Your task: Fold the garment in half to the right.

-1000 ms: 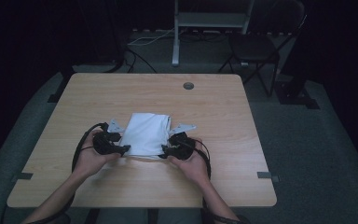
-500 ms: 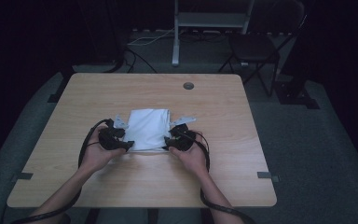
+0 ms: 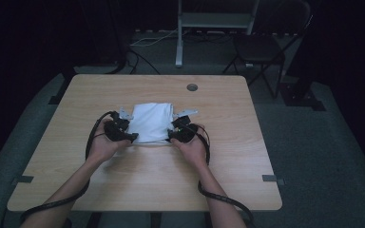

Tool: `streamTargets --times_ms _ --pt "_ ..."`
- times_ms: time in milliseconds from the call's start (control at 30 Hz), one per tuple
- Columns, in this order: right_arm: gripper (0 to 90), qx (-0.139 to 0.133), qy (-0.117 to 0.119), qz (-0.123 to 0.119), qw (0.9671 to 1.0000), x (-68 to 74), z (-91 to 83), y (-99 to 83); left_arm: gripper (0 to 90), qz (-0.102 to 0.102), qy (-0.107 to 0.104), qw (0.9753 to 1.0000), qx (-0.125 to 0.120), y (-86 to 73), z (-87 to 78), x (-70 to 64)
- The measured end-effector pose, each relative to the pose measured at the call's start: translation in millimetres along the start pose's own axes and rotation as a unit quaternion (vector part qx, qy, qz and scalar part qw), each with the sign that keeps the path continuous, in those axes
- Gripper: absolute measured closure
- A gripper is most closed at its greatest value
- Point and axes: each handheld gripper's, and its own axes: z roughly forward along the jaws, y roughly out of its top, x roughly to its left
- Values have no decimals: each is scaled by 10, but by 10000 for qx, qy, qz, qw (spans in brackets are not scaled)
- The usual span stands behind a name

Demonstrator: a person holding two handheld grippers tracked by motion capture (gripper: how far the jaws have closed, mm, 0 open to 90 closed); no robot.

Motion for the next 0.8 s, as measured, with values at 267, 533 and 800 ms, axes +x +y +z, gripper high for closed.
streamTargets --times_ms 267,533,800 --pt "372 -160 82 -186 9997 33 -118 12 306 -398 -305 9975 -497 -102 -118 80" --pt "212 -263 206 -365 9988 92 -214 2 248 -571 -525 9933 -859 -222 -291 140" --pt "137 -290 353 -435 9980 112 -279 -1 211 -742 -621 9887 -1144 -322 -422 208"
